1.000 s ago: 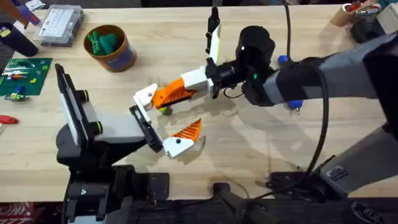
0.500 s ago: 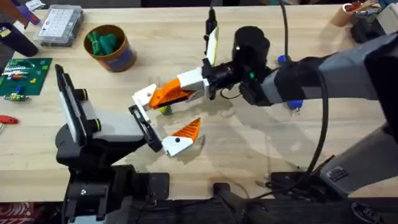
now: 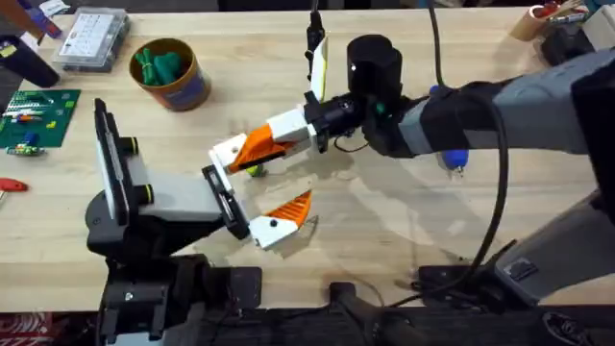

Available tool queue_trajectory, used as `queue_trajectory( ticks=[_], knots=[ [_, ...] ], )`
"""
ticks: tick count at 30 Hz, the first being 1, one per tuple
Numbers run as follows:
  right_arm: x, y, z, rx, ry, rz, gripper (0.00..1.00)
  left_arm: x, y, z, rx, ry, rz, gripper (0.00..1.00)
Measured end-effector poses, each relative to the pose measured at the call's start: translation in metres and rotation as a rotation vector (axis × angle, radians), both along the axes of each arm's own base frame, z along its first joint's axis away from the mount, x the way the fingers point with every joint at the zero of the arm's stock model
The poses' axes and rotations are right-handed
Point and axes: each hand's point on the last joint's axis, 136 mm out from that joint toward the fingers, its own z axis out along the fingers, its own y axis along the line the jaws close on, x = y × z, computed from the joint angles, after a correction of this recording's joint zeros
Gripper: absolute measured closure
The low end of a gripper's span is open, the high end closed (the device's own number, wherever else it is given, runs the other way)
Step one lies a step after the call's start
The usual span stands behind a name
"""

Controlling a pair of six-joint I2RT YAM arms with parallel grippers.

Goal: Pick up the gripper from the table and insert it into the empty holder that is missing its gripper. Then pick up a screw, insert it into the mounting hole, and use the screwdriver to tighten it. Finally, clean up the table by picking up the vegetable and placing it into the bucket.

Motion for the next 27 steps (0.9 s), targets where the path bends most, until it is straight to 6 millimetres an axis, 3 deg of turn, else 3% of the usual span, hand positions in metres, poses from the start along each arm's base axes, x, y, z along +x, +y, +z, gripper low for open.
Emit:
queue_trajectory(
  ticks=[10,13,15,22,24,27],
  knots=[
    [0.0,0.0,0.0,0.002,-0.006,0.001,0.968,0.0,0.0,0.0,0.0,0.0,-0.001,0.012],
    [0.0,0.0,-0.003,-0.006,-0.003,-0.004,0.581,-0.002,-0.001,0.0,0.002,-0.007,-0.016,0.012],
    [-0.001,0.0,-0.004,-0.009,-0.004,-0.004,0.403,-0.004,-0.002,0.001,0.004,-0.014,-0.027,0.012],
    [0.002,0.001,-0.004,-0.004,-0.02,-0.015,0.179,-0.022,-0.012,0.002,-0.008,-0.016,-0.145,0.012],
    [0.006,-0.004,-0.003,-0.002,-0.014,-0.02,0.076,-0.024,-0.012,0.002,-0.009,-0.016,-0.153,0.012],
    [0.016,-0.012,-0.003,0.0,-0.012,-0.04,0.025,-0.025,-0.013,0.002,-0.01,-0.016,-0.16,0.012]
  ],
)
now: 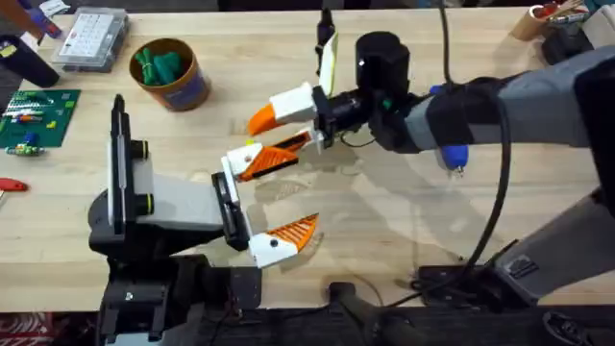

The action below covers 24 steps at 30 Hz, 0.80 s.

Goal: Pick up the gripper from the table and insert it into the empty holder that is missing its gripper. Then pick up a screw, insert it into the mounting hole, and use the screwdriver to tighten it. Finally, clean up the table by picking up the vegetable and placing it into the bucket.

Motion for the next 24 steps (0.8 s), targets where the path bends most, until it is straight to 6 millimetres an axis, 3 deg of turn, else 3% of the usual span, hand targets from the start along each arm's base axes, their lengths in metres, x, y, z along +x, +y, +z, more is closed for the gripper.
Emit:
queue_trajectory(
  ticks=[4,14,18,24],
  knots=[
    [0.006,-0.01,0.0,-0.001,0.004,-0.025,0.006,-0.001,0.0,0.0,-0.001,0.0,-0.005,0.012],
    [-0.013,-0.049,0.008,0.021,-0.022,-0.073,0.005,-0.001,-0.001,0.0,-0.001,0.0,-0.009,0.012],
    [-0.023,-0.048,0.018,0.058,-0.071,-0.028,0.005,-0.001,-0.001,0.0,-0.001,0.0,-0.009,0.012],
    [-0.028,-0.047,0.016,0.052,-0.056,-0.009,0.006,-0.001,-0.001,0.0,-0.001,0.0,-0.009,0.012]
  ],
)
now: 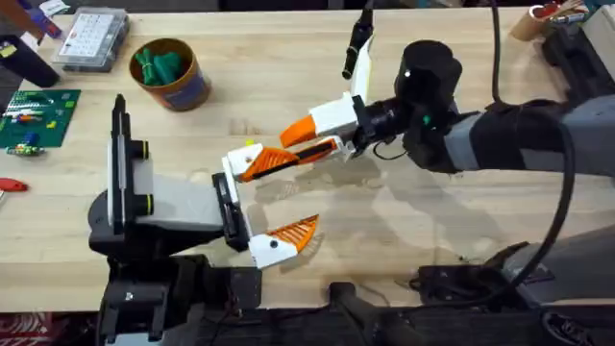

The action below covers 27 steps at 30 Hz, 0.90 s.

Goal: Pick up the gripper from the table and insert it into the empty holder that is missing its gripper. Then pick up a screw, insert it into the mounting hole, and use the screwdriver to tighten it. Finally, clean up the table by picking up the vegetable and placing it into the bucket.

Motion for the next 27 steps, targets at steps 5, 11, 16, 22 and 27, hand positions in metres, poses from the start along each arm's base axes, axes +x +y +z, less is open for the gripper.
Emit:
queue_trajectory(
  ticks=[5,11,16,22,27],
  knots=[
    [-0.002,0.0,-0.006,-0.023,0.033,0.004,0.345,0.0,0.0,0.0,0.0,0.0,0.0,0.012],
    [-0.003,0.0,-0.01,-0.034,0.045,0.005,0.985,0.0,0.0,0.0,0.001,-0.002,0.0,0.012],
    [-0.001,0.001,-0.011,-0.036,0.038,-0.007,0.971,0.0,0.0,0.0,0.001,-0.002,0.0,0.012],
    [-0.001,0.008,-0.013,-0.045,0.031,-0.03,0.985,0.002,0.001,-0.001,0.002,0.003,0.016,0.012],
    [0.003,0.015,-0.015,-0.058,0.019,-0.073,0.988,0.009,0.004,-0.003,0.006,0.013,0.059,0.012]
  ],
)
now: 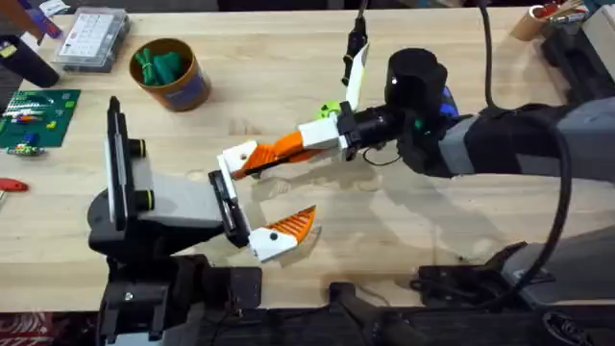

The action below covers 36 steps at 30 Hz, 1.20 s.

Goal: Pick up the gripper from the table and insert it into the empty holder that is missing its gripper. Then pick up a screw, insert it into the mounting hole, and use the screwdriver to tighten it. Finally, clean up the table by picking up the vegetable and placing it into the bucket.

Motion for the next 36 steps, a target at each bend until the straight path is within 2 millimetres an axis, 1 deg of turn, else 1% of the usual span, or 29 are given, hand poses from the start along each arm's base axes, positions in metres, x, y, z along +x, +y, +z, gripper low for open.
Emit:
queue_trajectory(
  ticks=[16,18,24,29,34,36],
  knots=[
    [0.005,0.003,0.0,-0.009,-0.009,-0.042,0.981,0.004,0.002,0.0,0.002,0.0,0.025,0.012],
    [0.005,0.004,0.0,-0.009,-0.005,-0.042,0.94,0.004,0.002,0.0,0.002,0.0,0.026,0.012],
    [0.004,0.004,0.0,-0.012,0.002,-0.042,0.869,0.004,0.002,0.0,0.002,-0.001,0.023,0.012],
    [-0.001,0.009,-0.001,-0.017,0.007,-0.031,0.71,-0.003,-0.002,0.001,-0.002,-0.005,-0.022,0.012],
    [-0.001,0.009,-0.001,-0.019,0.007,-0.032,0.612,-0.007,-0.003,0.002,-0.004,-0.007,-0.042,0.012],
    [-0.001,0.009,-0.001,-0.019,0.009,-0.032,0.533,-0.007,-0.003,0.002,-0.004,-0.007,-0.044,0.012]
  ],
)
